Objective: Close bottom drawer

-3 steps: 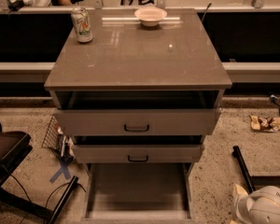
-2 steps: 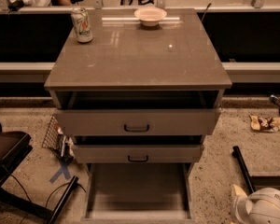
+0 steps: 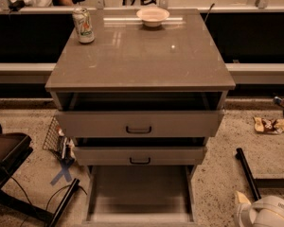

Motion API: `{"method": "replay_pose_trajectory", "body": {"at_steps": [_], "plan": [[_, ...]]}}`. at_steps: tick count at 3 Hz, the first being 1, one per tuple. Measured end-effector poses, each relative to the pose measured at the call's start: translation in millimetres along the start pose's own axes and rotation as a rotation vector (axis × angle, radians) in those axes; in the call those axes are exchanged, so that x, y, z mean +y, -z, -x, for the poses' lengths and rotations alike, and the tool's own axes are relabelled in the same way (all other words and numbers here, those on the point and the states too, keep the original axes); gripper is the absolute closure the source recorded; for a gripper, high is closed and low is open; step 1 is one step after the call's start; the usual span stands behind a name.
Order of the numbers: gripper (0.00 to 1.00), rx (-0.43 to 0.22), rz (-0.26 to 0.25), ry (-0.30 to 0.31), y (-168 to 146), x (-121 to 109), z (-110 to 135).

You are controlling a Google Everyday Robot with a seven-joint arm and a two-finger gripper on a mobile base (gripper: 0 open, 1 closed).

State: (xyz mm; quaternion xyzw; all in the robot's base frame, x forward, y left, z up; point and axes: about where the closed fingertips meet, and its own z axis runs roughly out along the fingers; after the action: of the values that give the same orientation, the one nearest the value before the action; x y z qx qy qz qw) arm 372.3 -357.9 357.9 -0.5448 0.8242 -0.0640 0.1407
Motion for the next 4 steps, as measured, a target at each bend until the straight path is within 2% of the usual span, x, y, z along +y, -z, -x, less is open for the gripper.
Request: {"method": "replay_pose_trajectory", "body": {"at_steps": [1,2,3,4], "plan": [[0.14,-0.027,0.022,0.028,-24,42,1],[0.38,-0.080,0.048,0.089,-59,95,12],[0.61,-0.135,0.070,0.149,-96,134,29],[0.84,-0.179,0.094,0.186,-135,158,44]]}}
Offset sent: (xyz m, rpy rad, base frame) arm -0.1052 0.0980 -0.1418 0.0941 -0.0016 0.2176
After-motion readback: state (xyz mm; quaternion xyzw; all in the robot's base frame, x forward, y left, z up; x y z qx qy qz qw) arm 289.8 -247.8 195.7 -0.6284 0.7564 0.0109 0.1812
